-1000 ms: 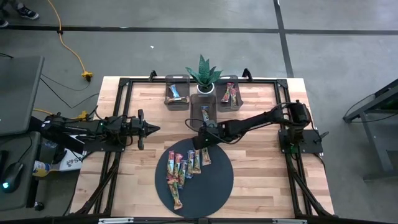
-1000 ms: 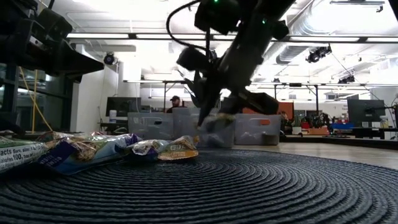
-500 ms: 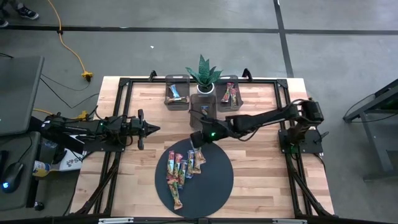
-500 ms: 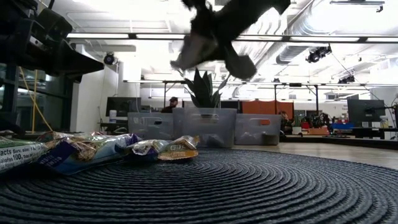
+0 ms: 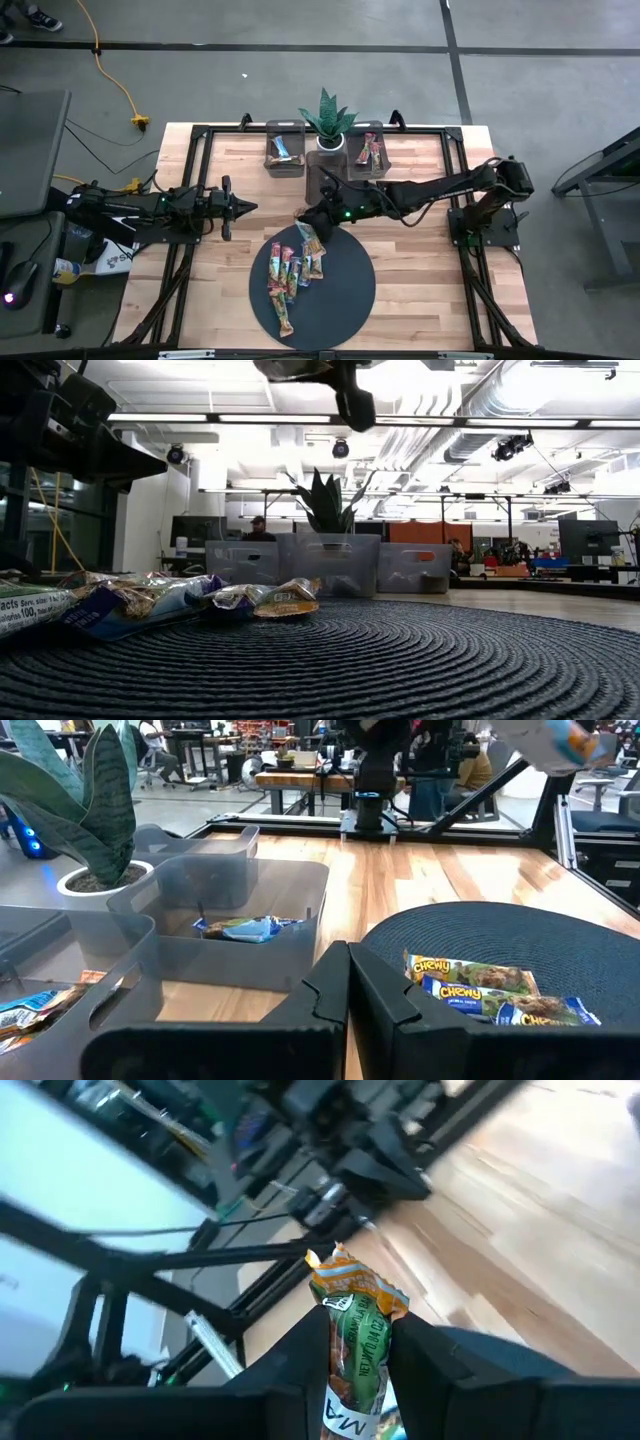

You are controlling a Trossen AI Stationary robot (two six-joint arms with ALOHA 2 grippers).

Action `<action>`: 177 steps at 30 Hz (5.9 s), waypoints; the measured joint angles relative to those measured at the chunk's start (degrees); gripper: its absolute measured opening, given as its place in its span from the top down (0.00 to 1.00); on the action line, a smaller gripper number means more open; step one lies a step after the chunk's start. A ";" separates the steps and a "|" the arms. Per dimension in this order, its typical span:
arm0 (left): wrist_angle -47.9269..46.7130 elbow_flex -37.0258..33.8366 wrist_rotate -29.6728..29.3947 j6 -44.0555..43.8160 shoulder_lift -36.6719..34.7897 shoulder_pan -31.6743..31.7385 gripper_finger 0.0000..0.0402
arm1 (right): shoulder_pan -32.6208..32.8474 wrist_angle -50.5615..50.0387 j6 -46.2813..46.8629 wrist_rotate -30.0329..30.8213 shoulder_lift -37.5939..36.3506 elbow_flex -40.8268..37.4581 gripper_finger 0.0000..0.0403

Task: Pick and place Granola Bars by type
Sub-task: Put the yellow granola bar into the left black bin

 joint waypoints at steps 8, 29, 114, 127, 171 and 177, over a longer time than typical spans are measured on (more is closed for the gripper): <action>0.00 0.02 0.00 0.00 0.00 0.02 1.00 | -0.43 6.57 -7.80 -3.46 0.02 -0.02 0.80; 0.01 0.02 0.00 -0.01 0.00 0.00 1.00 | -7.91 33.53 -15.77 -5.81 0.02 -0.02 0.80; 0.01 0.01 0.00 -0.02 0.00 0.01 1.00 | -27.11 2.44 -27.07 8.67 33.62 33.38 0.80; 0.00 0.02 0.00 0.00 0.00 0.02 1.00 | -26.28 3.21 -30.07 8.90 33.64 33.34 0.73; 0.06 0.00 -0.01 0.00 0.00 0.02 1.00 | -21.52 6.17 -41.24 11.43 18.83 33.27 0.64; 0.07 0.02 0.00 0.00 0.00 0.00 1.00 | -19.00 2.96 -40.42 10.72 15.45 33.29 0.64</action>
